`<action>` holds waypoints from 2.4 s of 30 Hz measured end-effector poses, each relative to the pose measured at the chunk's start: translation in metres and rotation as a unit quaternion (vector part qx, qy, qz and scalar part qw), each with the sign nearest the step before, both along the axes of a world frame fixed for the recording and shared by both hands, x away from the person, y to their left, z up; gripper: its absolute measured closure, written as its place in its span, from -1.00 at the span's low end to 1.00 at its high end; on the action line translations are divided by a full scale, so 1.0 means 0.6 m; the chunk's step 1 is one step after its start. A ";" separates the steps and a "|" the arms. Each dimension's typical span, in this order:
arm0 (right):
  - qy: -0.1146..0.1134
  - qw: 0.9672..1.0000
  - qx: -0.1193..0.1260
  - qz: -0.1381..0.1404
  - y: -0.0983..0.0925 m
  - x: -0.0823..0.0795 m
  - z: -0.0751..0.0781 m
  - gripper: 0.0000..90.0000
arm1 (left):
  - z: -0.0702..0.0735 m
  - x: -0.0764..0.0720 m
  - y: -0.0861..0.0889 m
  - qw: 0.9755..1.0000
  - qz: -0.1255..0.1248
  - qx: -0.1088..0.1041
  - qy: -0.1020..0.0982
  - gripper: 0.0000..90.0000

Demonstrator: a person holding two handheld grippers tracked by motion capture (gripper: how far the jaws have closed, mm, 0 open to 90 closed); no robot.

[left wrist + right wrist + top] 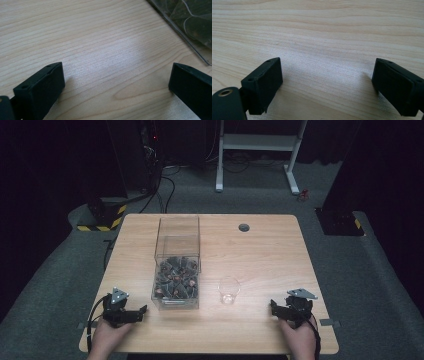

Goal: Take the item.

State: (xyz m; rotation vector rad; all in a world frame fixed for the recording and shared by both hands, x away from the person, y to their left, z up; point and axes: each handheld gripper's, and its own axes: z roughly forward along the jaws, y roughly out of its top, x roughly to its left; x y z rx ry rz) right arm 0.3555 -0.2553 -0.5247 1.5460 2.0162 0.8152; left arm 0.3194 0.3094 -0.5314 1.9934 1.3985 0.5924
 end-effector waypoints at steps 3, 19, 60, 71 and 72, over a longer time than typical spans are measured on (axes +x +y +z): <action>0.000 1.000 0.000 0.000 0.000 0.000 0.000 -0.79 | 0.000 0.000 0.000 1.000 0.000 0.000 0.000 -0.99; 0.000 1.000 0.000 0.000 0.000 0.000 0.000 -0.79 | 0.000 0.000 0.000 1.000 0.000 0.000 0.000 -0.99; -0.037 0.998 0.011 0.048 0.023 -0.019 0.026 -0.72 | 0.000 0.000 0.000 1.000 -0.001 0.000 0.000 -0.99; -0.047 0.997 0.017 0.064 0.032 -0.024 0.026 -0.71 | 0.000 0.000 0.000 1.000 -0.001 -0.001 0.000 -0.99; -0.048 0.996 0.019 0.066 0.033 -0.025 0.026 -0.71 | 0.000 0.000 0.000 1.000 -0.001 0.000 0.000 -0.99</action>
